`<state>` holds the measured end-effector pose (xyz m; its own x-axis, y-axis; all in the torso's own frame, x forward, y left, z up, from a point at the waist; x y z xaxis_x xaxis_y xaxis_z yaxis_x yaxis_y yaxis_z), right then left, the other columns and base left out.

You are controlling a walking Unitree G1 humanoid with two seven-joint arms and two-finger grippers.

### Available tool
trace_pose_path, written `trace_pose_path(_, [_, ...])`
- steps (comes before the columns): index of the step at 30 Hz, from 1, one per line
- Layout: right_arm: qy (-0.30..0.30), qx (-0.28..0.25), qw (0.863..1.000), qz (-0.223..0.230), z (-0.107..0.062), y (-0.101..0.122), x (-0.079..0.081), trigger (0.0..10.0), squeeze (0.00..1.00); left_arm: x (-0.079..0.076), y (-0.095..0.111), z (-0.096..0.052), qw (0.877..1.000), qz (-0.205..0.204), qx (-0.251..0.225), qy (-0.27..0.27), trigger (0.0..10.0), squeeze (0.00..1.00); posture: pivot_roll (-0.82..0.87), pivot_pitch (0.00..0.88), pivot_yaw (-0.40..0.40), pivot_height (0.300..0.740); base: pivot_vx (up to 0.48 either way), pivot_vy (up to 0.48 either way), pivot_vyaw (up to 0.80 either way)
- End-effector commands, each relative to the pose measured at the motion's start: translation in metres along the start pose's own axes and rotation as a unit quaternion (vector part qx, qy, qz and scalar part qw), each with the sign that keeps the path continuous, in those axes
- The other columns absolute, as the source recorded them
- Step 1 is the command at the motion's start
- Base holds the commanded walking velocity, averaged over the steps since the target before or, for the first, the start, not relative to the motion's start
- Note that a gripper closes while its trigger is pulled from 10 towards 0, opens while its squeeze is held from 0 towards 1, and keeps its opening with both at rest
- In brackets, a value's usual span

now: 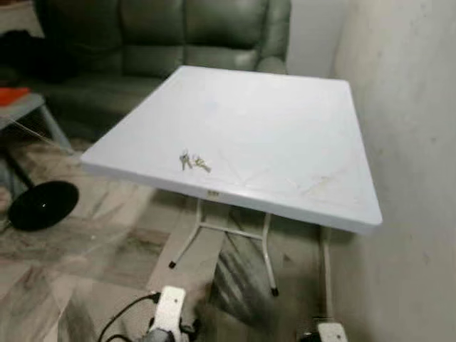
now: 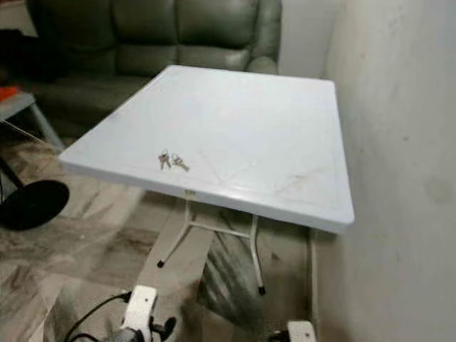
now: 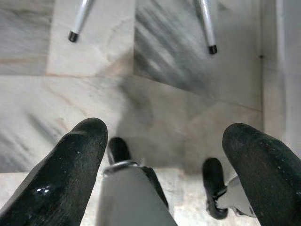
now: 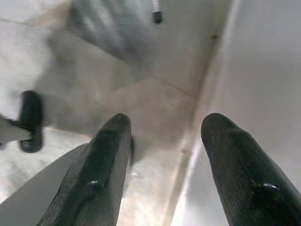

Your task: Hang keys on a hook

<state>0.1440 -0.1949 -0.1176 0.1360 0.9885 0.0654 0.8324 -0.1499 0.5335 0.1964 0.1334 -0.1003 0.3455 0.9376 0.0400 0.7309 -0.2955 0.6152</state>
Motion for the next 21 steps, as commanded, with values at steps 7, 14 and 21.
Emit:
trace_pose_path(7, [0.013,-0.014,1.000,0.011,0.0027,0.0084,0.0093,10.0,0.00,0.0086,0.0004,-0.0008,1.000,-0.006,0.000,0.008,10.0,0.00,0.00,0.000,-0.059,0.740,0.000,0.000,0.00])
trace_pose_path(14, [0.014,-0.015,1.000,0.013,0.0027,0.0087,0.0093,10.0,0.00,0.0081,0.0000,-0.0009,1.000,-0.007,0.001,0.007,10.0,0.00,0.00,0.000,-0.060,0.740,0.000,0.476,0.00])
trace_pose_path(21, [0.013,-0.015,1.000,0.015,0.0026,0.0086,0.0092,10.0,0.00,0.0080,-0.0003,-0.0009,1.000,-0.010,0.001,0.006,10.0,0.00,0.00,0.000,-0.060,0.740,0.000,0.462,0.00])
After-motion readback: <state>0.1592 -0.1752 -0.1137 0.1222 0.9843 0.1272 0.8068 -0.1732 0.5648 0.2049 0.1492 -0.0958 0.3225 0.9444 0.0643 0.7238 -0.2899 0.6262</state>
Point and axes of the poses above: a point about 5 cm out from each wrist's last joint towards the gripper, its own z axis pointing out of the wrist towards the gripper, its own y axis along the axis of the wrist's last joint, x = y × z, the point moved 2 cm from there along z, pointing out of the wrist towards the gripper, and after that the axes turned 10 degrees about z, right-handed, at the moved point
